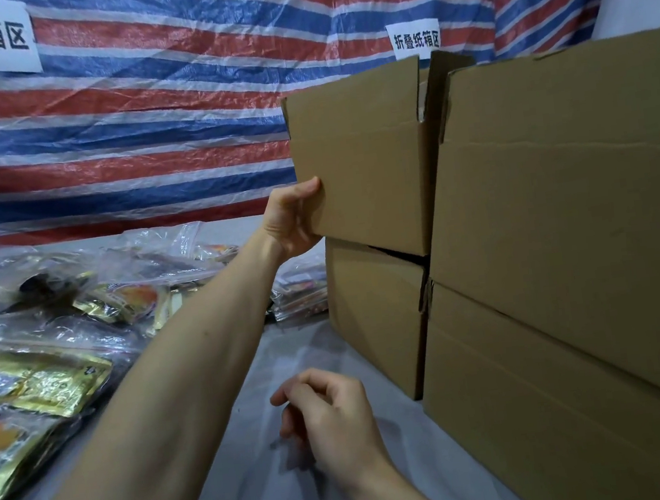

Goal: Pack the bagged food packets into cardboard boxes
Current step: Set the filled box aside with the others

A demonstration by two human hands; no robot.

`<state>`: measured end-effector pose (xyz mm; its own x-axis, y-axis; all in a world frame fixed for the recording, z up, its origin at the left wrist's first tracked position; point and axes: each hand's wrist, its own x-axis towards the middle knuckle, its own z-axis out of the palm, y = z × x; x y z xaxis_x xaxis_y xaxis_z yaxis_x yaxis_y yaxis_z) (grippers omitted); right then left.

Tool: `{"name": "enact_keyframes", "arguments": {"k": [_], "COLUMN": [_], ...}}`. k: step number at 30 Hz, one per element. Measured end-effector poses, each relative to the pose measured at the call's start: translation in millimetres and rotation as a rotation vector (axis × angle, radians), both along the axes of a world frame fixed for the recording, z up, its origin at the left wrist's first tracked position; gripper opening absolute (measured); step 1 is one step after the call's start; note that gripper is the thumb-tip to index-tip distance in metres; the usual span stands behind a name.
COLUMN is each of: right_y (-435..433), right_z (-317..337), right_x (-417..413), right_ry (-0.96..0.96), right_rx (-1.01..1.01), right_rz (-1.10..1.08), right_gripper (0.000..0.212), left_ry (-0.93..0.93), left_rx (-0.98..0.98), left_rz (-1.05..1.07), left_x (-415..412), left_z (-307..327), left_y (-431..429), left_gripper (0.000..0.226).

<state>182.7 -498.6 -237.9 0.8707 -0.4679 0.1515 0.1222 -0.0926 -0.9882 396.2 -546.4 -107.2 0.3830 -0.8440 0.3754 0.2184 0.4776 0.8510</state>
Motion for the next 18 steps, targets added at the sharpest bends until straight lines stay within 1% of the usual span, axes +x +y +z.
{"name": "enact_keyframes", "arguments": {"k": [2,6,10,11,15,16,18], "right_y": [-0.7,-1.0,1.8,2.4,2.9,2.4,1.5], "right_z": [0.9,0.5,1.0,0.8,-1.8,-2.2,-2.8], "right_x": [-1.1,-1.8,-0.5,-0.1,0.6,0.4,0.1], "right_ry": [0.008,0.009,0.003,0.003,0.004,0.005,0.004], "right_rx": [-0.014,-0.027,-0.005,0.003,0.012,0.013,0.018], "right_rz": [0.004,0.006,-0.005,-0.002,0.018,0.025,0.038], "right_gripper": [0.035,0.033,0.022,0.021,0.021,0.022,0.023], "left_ry": [-0.027,-0.060,-0.082,-0.091,-0.164,-0.179,-0.203], "left_rx": [0.019,0.042,0.102,0.124,0.166,0.164,0.156], "left_rz": [0.007,0.023,0.085,0.111,0.171,0.183,0.217], "left_x": [-0.8,-1.7,-2.0,-1.4,-2.8,-4.9,-8.9], "left_z": [-0.8,-4.0,-10.2,-12.3,-16.1,-15.9,-15.4], "left_y": [-3.0,-4.6,-4.7,-4.4,-1.8,-1.0,-0.1], "left_gripper": [0.096,0.100,0.121,0.123,0.109,0.107,0.112]}}
